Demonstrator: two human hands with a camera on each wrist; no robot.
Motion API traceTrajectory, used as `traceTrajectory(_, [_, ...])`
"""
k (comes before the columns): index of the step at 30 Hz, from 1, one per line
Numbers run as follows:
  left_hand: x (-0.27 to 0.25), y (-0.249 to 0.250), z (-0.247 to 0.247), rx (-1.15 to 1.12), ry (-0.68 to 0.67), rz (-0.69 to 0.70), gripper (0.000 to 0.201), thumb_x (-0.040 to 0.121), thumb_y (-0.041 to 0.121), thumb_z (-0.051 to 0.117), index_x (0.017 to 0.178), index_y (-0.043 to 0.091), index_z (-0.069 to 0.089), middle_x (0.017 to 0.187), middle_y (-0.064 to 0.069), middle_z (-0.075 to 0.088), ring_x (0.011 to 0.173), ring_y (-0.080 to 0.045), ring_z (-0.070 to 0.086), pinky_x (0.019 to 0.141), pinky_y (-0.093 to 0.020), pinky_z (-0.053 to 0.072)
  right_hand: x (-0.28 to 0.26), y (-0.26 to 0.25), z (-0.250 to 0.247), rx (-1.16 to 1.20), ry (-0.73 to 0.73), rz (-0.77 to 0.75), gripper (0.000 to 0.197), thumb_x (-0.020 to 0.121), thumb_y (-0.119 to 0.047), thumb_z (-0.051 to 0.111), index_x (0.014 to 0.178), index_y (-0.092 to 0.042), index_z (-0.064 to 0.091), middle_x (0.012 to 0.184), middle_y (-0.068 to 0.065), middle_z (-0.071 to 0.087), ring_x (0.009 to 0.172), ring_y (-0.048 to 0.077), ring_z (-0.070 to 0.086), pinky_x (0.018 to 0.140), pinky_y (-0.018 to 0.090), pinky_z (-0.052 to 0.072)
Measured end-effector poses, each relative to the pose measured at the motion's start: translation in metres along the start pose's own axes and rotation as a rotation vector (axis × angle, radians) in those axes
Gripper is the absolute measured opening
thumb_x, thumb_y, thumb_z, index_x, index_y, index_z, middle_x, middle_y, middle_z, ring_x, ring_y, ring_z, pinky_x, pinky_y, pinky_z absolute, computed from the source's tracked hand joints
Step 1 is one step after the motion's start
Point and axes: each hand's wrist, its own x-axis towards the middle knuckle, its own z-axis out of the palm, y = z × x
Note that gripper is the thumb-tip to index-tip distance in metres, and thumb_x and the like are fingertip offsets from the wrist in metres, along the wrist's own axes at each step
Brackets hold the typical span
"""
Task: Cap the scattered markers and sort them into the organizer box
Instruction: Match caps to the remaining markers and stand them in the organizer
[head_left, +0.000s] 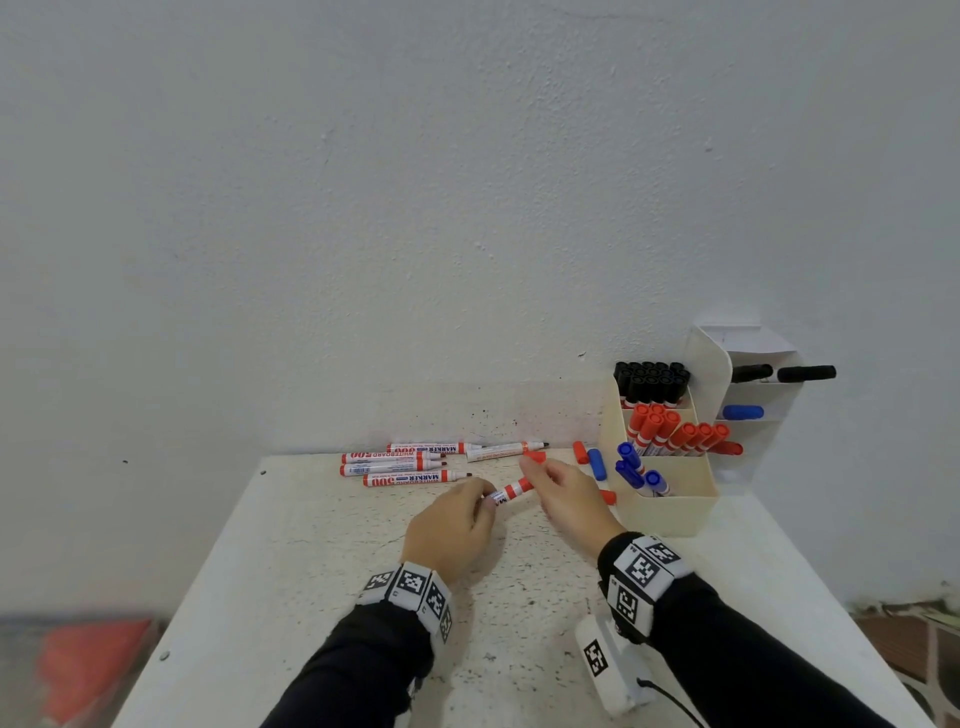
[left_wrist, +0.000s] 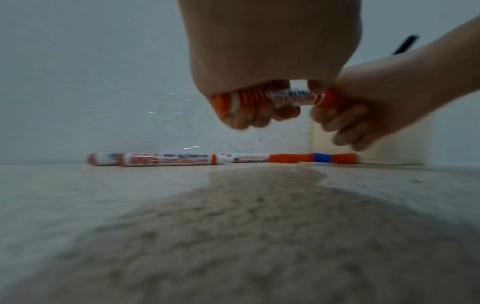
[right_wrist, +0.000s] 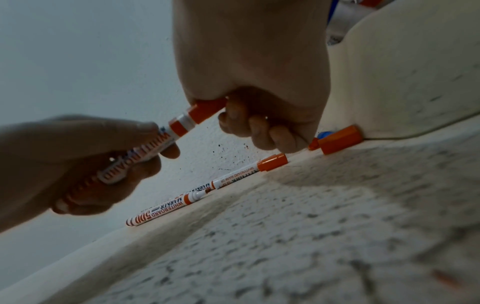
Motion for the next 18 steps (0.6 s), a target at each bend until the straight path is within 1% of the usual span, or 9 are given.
traceTrajectory(2, [-0.001,0.006,-0.003,0.117,-0.015,0.055,0.032,0.097,0.044,0.035,0.114,0.025,0.054,0.090,0.011,0.058,0.076,-0.005,0.050,0.054,-0.012,0.032,0.002,0.000,-0.002,-0.051,0.000,0.045,0.038,0.094,-0.042,0.043,0.066,-0.017,0.045,0.055,-0.004,0.033,0.054,0.012,0.034,0.057,0.028,0.027])
traceTrajectory(4, [-0.003,0.012,-0.006,0.235,-0.033,0.081,0.034,0.097,0.047,0.032,0.112,0.025,0.053,0.088,0.009,0.060,0.072,-0.007,0.049,0.050,-0.014,0.028,0.005,-0.003,-0.001,-0.085,0.019,0.080,0.040,0.096,-0.035,0.038,0.060,-0.017,0.038,0.056,-0.003,0.031,0.055,0.013,0.033,0.057,0.030,0.025])
traceTrajectory(6, [-0.002,0.016,-0.009,0.258,-0.070,0.083,0.034,0.098,0.045,0.029,0.105,0.022,0.053,0.077,0.007,0.055,0.066,-0.011,0.047,0.047,-0.017,0.026,0.006,-0.007,0.000,-0.099,0.032,0.075,0.040,0.097,-0.028,0.033,0.058,-0.018,0.032,0.057,-0.001,0.031,0.055,0.013,0.032,0.056,0.030,0.024])
traceTrajectory(8, [0.002,0.017,-0.015,0.138,-0.150,0.088,0.033,0.099,0.042,0.028,0.088,0.018,0.048,0.066,0.006,0.047,0.062,-0.015,0.046,0.049,-0.020,0.029,0.004,-0.014,0.000,-0.056,0.036,0.041,0.040,0.098,-0.025,0.033,0.058,-0.018,0.030,0.056,-0.001,0.029,0.054,0.013,0.030,0.055,0.030,0.023])
traceTrajectory(10, [0.007,0.019,-0.022,-0.065,-0.279,0.071,0.037,0.100,0.040,0.029,0.073,0.017,0.043,0.063,0.004,0.043,0.059,-0.015,0.043,0.053,-0.022,0.031,0.002,-0.020,-0.001,-0.002,0.038,-0.012,0.042,0.099,-0.023,0.033,0.057,-0.018,0.033,0.054,-0.002,0.031,0.053,0.014,0.031,0.053,0.028,0.026])
traceTrajectory(12, [0.010,0.022,-0.029,-0.261,-0.406,-0.012,0.042,0.099,0.042,0.029,0.067,0.018,0.039,0.058,0.004,0.039,0.047,-0.010,0.035,0.047,-0.021,0.030,0.003,-0.023,-0.002,-0.029,0.039,-0.069,0.040,0.099,-0.021,0.034,0.060,-0.016,0.039,0.055,-0.003,0.038,0.051,0.009,0.037,0.051,0.020,0.030])
traceTrajectory(14, [0.010,0.024,-0.035,-0.429,-0.498,-0.126,0.045,0.098,0.048,0.029,0.065,0.018,0.038,0.054,0.005,0.035,0.036,-0.008,0.027,0.039,-0.018,0.024,0.003,-0.025,0.000,-0.063,0.028,-0.130,0.040,0.100,-0.020,0.033,0.061,-0.016,0.037,0.054,-0.002,0.035,0.046,0.004,0.034,0.047,0.018,0.027])
traceTrajectory(16, [0.012,0.023,-0.037,-0.384,-0.492,-0.110,0.046,0.098,0.048,0.030,0.064,0.019,0.039,0.054,0.005,0.037,0.037,-0.007,0.029,0.041,-0.019,0.025,0.002,-0.025,0.003,-0.029,0.037,-0.149,0.044,0.100,-0.022,0.033,0.056,-0.018,0.033,0.052,-0.002,0.029,0.046,0.009,0.029,0.050,0.025,0.025])
traceTrajectory(18, [0.016,0.020,-0.035,-0.265,-0.413,-0.039,0.044,0.098,0.047,0.031,0.064,0.021,0.044,0.059,0.006,0.045,0.049,-0.006,0.040,0.052,-0.020,0.034,0.001,-0.024,0.004,-0.017,0.071,-0.171,0.044,0.099,-0.025,0.038,0.055,-0.018,0.035,0.052,-0.003,0.030,0.049,0.010,0.029,0.052,0.027,0.026])
